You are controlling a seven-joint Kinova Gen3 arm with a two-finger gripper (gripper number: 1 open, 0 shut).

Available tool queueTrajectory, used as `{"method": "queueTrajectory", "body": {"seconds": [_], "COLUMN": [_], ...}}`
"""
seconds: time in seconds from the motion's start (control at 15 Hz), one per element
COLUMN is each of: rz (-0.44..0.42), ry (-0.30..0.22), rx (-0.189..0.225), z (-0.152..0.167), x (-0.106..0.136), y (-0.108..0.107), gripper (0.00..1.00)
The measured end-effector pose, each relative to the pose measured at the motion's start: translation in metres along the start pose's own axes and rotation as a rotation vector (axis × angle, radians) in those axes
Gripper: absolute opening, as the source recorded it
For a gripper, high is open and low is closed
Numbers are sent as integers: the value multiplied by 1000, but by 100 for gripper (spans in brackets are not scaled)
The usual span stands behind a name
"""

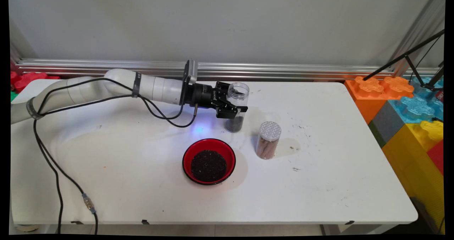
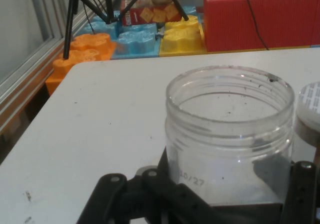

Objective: Place the picked object on the table

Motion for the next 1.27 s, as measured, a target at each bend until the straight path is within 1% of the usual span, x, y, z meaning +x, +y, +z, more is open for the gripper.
{"method": "queueTrajectory", "body": {"seconds": [1.0,1.07,1.27], "rz": [-9,-9,-9], "ry": [2,2,3], "rx": [15,14,12], "z": [1,0,0], "x": [-7,-7,-7], "y": [3,3,4], "gripper": [0,100,100]}}
